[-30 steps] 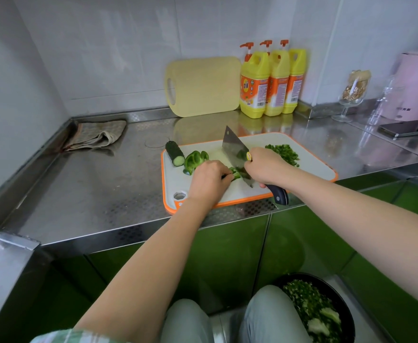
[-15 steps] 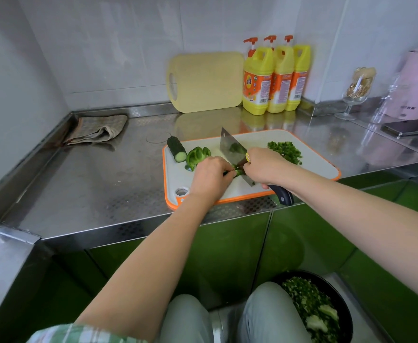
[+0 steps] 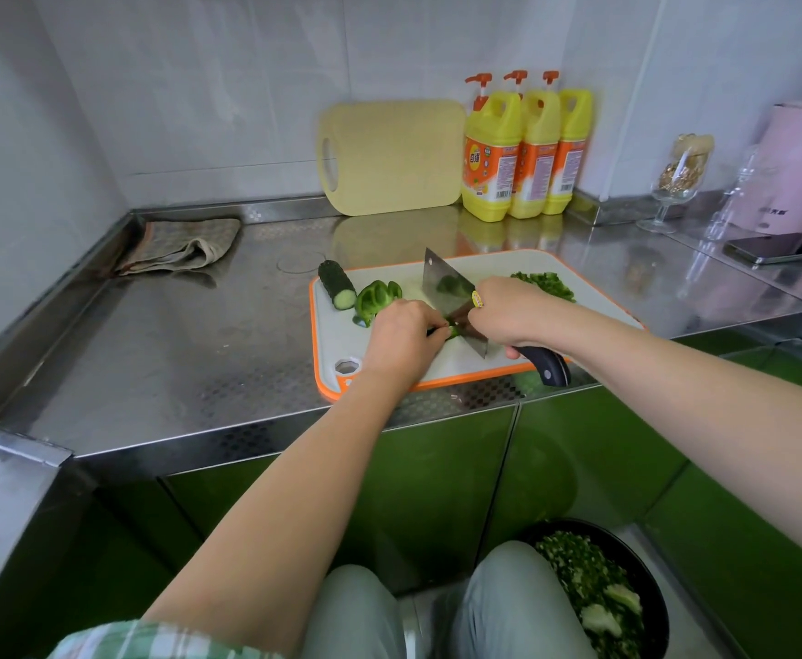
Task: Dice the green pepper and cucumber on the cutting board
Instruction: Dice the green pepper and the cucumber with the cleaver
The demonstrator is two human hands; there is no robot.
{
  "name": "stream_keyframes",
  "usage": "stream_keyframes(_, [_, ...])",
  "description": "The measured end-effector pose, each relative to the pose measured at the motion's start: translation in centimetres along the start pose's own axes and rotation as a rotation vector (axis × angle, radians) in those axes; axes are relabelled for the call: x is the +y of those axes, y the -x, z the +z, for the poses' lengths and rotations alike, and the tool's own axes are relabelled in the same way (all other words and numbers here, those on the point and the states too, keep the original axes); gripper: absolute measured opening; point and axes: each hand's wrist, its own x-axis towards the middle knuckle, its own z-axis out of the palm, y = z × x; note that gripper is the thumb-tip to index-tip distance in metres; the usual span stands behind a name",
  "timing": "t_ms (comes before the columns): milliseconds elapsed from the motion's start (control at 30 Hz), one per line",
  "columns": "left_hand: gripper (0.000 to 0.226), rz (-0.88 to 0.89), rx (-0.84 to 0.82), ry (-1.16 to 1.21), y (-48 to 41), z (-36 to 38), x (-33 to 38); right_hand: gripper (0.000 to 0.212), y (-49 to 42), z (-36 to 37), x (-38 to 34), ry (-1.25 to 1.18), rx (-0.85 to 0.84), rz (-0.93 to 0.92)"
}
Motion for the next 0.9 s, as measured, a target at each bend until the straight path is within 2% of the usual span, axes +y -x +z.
stream_keyframes(433, [0.018,-0.016,0.007,0.007,-0.1,-0.1,0.0,0.013,0.0,0.7,1.2,-0.184,0.133,-0.024])
stream_keyframes(633, [0.016,-0.021,0.004,-0.017,0.0,-0.1,0.1,0.013,1.0,-0.3,0.2,-0.038,0.002,0.000])
stream_keyframes(767, [0.015,-0.005,0.015,-0.022,0.1,-0.2,0.2,0.017,0.4,0.3,0.2,-0.045,0.010,-0.018])
stream_keyframes(900, [0.015,-0.026,0.013,-0.008,0.2,-0.3,0.3,0.012,-0.1,0.6,0.1,-0.060,0.011,0.018])
